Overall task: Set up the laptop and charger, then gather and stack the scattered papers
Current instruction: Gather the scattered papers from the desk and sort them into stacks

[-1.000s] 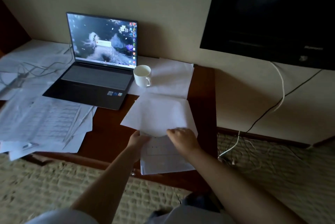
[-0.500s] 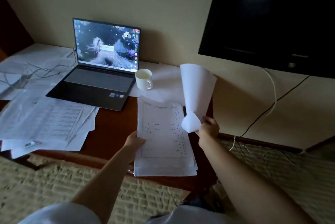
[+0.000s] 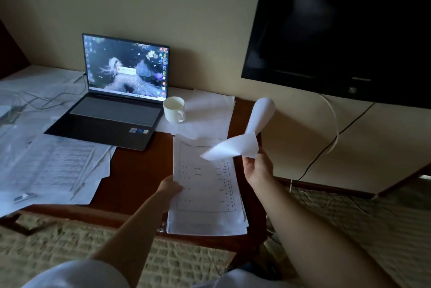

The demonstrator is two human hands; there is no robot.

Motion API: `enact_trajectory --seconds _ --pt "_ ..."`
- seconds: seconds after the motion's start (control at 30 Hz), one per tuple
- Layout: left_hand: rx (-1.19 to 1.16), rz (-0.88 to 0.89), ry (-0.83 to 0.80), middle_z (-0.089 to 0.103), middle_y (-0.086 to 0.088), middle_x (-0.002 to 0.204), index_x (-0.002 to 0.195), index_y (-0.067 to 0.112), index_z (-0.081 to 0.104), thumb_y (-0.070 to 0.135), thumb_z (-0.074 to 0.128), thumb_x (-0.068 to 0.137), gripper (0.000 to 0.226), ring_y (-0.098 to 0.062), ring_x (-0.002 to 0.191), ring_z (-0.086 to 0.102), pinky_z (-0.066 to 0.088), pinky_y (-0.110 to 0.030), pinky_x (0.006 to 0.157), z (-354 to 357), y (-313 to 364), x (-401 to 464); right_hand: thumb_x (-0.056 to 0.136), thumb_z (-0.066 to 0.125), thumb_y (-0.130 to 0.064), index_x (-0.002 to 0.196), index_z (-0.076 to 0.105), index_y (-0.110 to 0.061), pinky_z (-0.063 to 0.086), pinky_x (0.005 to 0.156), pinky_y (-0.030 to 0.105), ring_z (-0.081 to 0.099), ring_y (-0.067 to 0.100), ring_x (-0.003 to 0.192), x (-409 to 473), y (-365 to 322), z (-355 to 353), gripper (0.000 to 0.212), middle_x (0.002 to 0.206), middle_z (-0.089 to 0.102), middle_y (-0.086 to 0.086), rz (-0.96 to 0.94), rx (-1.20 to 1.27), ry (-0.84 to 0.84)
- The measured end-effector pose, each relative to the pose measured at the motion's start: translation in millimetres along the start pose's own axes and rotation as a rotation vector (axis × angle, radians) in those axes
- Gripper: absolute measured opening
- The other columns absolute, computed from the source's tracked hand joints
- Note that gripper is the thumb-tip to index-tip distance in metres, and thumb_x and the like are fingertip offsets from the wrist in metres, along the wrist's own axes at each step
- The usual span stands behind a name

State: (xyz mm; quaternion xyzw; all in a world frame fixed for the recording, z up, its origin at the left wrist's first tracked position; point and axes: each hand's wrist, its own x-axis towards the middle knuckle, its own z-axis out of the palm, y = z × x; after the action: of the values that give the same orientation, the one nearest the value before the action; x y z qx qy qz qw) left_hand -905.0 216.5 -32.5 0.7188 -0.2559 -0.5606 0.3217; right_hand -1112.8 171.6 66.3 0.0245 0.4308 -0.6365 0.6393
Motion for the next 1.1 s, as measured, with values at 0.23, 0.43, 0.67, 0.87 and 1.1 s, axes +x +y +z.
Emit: enact_trajectory --seconds 0.23,0.43,0.67,0.87,1.1 --pt "-0.066 -0.026 -0.013 0.062 -0.02 0.106 0.114 0.001 0.055 0.001 0.053 0.09 0.023 -0.038 0.099 0.061 0.049 -0.055 0.091 -2 5 1 0.09 0.046 0.008 0.084 0.066 -0.006 0.05 0.051 0.027 0.061 0.02 0.06 11 7 7 0.026 0.075 0.067 0.011 0.016 -0.552 -0.109" --pt "-0.33 0.013 -0.079 0.045 -0.011 0.064 0.063 0.01 0.043 0.015 0.057 0.091 0.032 -0.02 0.048 0.048 0.046 -0.03 0.051 -1 -5 3 0.086 0.058 0.0 0.1 0.073 -0.005 0.045 0.077 0.024 0.06 0.024 0.093 37 27 -76 0.021 0.109 0.065 0.013 -0.186 -1.468 -0.05" --pt "-0.339 -0.092 -0.166 0.063 -0.013 0.074 0.091 0.007 0.065 0.069 0.01 0.092 0.083 -0.03 0.075 0.062 0.052 -0.041 0.075 0 -13 6 0.088 0.047 0.004 0.116 0.065 -0.002 0.04 0.064 0.02 0.06 0.025 0.089 49 45 -84 0.034 0.115 0.064 0.019 -0.275 -1.487 0.032" --pt "-0.022 -0.064 -0.031 0.06 -0.012 0.09 0.103 0.004 0.056 0.013 0.047 0.096 0.015 -0.032 0.089 0.061 0.052 -0.051 0.088 9 5 9 0.089 0.049 -0.002 0.111 0.067 -0.006 0.047 0.092 0.032 0.055 0.032 0.116 64 49 -79 0.029 0.121 0.061 0.015 -0.25 -1.799 0.019" --pt "0.087 -0.033 0.104 0.062 -0.008 0.093 0.101 0.009 0.057 0.011 0.063 0.087 0.015 -0.025 0.083 0.062 0.049 -0.029 0.056 22 20 14 0.085 0.057 -0.021 0.12 0.054 -0.018 0.042 0.095 0.036 0.041 0.03 0.118 81 45 -49 0.035 0.129 0.039 0.008 -0.329 -2.342 -0.221"
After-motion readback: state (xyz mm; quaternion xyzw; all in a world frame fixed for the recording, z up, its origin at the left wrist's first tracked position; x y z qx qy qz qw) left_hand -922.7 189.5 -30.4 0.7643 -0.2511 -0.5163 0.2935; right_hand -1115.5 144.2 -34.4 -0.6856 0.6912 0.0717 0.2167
